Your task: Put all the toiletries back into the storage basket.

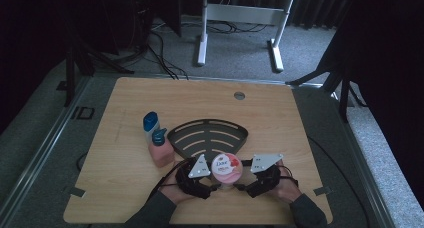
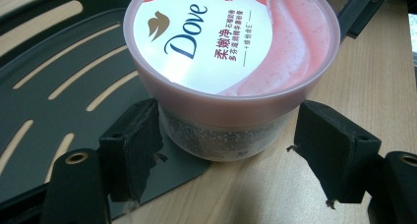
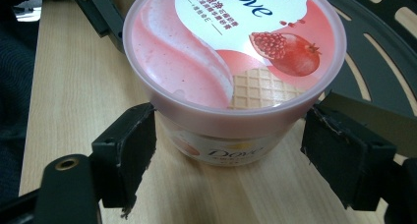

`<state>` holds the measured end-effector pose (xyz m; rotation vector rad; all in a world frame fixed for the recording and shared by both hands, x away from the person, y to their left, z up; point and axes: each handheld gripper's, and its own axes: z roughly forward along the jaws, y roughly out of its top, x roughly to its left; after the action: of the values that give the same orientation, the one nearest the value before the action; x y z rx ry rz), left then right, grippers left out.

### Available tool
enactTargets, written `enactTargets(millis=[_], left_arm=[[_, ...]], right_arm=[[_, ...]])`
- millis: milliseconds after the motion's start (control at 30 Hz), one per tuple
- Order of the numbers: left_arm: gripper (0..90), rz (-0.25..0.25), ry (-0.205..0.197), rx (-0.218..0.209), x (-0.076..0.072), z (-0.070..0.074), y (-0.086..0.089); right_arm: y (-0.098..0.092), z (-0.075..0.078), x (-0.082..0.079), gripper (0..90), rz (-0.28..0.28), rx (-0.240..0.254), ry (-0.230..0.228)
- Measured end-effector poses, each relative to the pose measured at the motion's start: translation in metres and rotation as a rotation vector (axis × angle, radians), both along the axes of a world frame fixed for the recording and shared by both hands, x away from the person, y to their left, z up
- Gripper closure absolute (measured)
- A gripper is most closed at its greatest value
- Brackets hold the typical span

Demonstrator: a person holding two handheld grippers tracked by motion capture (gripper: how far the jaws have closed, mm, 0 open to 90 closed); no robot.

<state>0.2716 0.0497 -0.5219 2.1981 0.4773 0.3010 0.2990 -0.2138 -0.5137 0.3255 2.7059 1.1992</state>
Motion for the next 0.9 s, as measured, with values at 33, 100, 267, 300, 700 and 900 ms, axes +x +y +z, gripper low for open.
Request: enactTargets(millis=[33,100,267,300,700,900], left_arm=[[26.0,0.002,-0.002,-0.001,0.001,0.001,0.001],[26.0,0.005,-0.004,0.0,0.002,0.002,0.002],[26.0,0.012,-0.004,0.002,0.005,0.003,0.003],[26.0,0.014,-0.005,0.002,0.005,0.003,0.003],[26.0,0.03,-0.01,0.004,0.014,0.008,0.006],[26.0,0.043,-0.01,0.006,0.019,0.011,0.008]], right_arm=[[0.001,0.0,0.001,20.7,-0.002,0.002,0.0],[0.002,0.001,0.002,20.7,-0.004,0.003,-0.001],[0.004,0.004,0.006,20.8,0.002,-0.001,-0.013],[0.005,0.004,0.007,20.8,0.002,-0.002,-0.013],[0.009,0.008,0.015,21.1,-0.008,0.007,-0.032],[0.011,0.011,0.021,22.0,-0.009,0.007,-0.045]])
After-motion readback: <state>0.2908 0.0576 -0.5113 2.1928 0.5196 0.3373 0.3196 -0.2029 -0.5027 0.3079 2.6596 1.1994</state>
